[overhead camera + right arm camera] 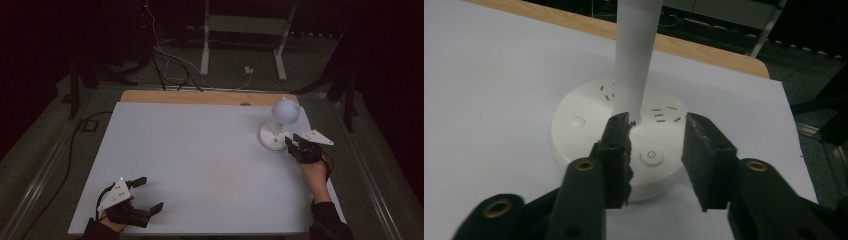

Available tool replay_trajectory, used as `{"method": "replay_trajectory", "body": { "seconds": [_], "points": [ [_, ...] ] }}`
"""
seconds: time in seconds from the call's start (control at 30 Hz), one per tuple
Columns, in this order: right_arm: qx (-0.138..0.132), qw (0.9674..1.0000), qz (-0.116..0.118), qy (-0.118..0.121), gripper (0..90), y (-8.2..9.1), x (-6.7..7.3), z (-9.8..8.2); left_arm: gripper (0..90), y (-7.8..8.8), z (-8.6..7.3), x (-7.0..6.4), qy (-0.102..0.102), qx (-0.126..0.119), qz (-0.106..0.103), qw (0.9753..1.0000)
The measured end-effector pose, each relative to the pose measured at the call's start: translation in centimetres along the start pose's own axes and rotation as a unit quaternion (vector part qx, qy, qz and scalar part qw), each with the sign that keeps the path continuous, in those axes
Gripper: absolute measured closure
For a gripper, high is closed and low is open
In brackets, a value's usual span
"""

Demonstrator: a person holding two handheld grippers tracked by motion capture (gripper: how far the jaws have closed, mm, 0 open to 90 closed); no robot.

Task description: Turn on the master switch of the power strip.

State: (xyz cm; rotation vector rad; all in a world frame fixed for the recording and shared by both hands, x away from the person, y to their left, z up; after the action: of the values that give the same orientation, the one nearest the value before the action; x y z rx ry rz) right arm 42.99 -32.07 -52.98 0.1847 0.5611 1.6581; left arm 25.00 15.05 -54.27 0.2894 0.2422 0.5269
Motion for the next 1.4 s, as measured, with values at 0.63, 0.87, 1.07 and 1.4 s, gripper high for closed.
{"method": "replay_trajectory", "body": {
  "seconds": [0.63, 0.87, 1.07, 1.4],
  "points": [
    [0.019, 0.9996, 0.002, 0.019, 90.0, -1.2, 0.2, -0.5, 0.2, 0.0, -0.1, 0.0, 0.003, 0.000, 0.000, 1.0000],
    [0.035, 0.9993, -0.003, 0.015, 90.0, -2.2, 0.2, -0.8, 0.2, 0.0, -0.1, 0.0, 0.002, 0.002, 0.000, 1.0000],
    [0.045, 0.9988, -0.006, 0.020, 90.0, -3.0, 0.4, -1.1, 0.2, 0.0, -0.1, 0.1, 0.002, 0.002, 0.001, 1.0000],
    [0.047, 0.9987, -0.013, 0.017, 90.0, -3.6, 0.2, -1.2, 0.2, -0.1, -0.2, 0.1, 0.004, 0.005, 0.003, 1.0000]
  ]
}}
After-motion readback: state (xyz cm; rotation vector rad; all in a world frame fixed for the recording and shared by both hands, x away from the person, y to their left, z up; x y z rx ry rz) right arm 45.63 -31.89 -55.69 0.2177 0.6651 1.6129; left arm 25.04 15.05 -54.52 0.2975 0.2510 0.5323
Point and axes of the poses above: each handheld gripper's, and its own axes: y roughly backward along the jaws, z roughly out of its top, x roughly to its left, the point moved 8 cm from there along -y, roughly forward along the jaws, and after that the axes turned 8 degrees about -z, right-handed, at the moved point
